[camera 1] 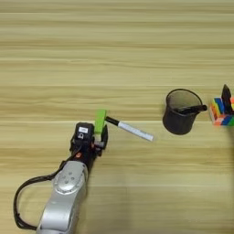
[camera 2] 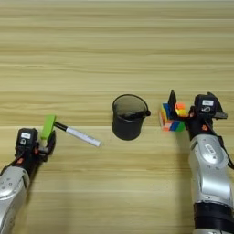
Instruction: Move the objects on the table
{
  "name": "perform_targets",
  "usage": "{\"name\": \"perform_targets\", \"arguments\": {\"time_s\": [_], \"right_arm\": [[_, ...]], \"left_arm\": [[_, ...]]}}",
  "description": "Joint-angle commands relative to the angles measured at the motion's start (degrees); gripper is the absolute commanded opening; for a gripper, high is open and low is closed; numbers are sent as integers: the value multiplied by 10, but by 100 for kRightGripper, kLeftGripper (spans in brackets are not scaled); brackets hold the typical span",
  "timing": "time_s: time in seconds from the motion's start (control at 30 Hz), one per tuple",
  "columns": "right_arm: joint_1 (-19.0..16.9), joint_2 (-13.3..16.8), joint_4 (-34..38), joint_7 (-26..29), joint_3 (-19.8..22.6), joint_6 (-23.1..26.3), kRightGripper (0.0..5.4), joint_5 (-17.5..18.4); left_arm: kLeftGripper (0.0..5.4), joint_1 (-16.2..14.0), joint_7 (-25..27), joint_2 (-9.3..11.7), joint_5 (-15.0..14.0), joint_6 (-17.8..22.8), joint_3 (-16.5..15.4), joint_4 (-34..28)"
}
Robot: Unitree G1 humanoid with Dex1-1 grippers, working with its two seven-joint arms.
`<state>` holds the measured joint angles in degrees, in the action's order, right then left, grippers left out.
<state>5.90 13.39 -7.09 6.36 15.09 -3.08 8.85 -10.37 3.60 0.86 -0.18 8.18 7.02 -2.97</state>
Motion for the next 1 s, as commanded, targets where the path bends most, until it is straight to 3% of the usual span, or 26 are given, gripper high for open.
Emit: {"name": "perform_targets", "arguments": {"time_s": [0.03, 0.5, 1.0], "right_arm": [[3, -3, 5, -3, -2, 3, 540, -1], [2, -3, 6, -4, -3, 3, 540, -2], [4, -3, 3, -5, -4, 1, 540, -3]], "left_arm": [[273, -12, 3, 1, 2, 10, 1, 8], [136, -14, 4, 1, 0, 7, -1, 4], [131, -11, 2, -1, -7, -2, -12, -4]]}}
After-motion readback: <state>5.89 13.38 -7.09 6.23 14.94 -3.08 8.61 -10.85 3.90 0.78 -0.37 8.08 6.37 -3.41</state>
